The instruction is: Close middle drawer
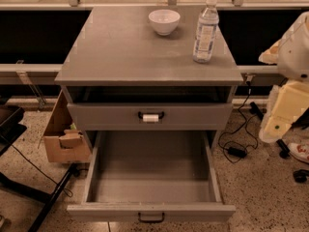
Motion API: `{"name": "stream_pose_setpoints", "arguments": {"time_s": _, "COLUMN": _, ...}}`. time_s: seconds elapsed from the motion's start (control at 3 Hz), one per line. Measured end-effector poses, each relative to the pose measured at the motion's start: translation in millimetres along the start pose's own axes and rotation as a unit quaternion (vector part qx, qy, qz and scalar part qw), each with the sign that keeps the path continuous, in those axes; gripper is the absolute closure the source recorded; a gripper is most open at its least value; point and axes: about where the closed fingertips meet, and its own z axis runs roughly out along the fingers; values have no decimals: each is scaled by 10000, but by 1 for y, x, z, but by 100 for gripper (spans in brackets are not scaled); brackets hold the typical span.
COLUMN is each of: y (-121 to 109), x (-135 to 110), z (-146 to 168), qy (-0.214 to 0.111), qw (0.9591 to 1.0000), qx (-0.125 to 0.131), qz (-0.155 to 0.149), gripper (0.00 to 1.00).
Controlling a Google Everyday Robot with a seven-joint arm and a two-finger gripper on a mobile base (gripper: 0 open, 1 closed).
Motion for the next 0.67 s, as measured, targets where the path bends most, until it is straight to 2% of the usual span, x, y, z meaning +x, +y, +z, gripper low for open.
{"name": "stream_pose_setpoints", "arguments": {"time_s": 0.33, "y": 25, "x": -6, "z": 30, "qy": -106, "qw": 9999, "qx": -9, "qz": -134, "gripper": 0}}
{"name": "stream_pose_setpoints", "arguments": {"time_s": 0.67, "y": 57, "x": -9, "z": 84, "qy": -293, "qw": 9994, "qx": -39, "qz": -173, "gripper": 0}}
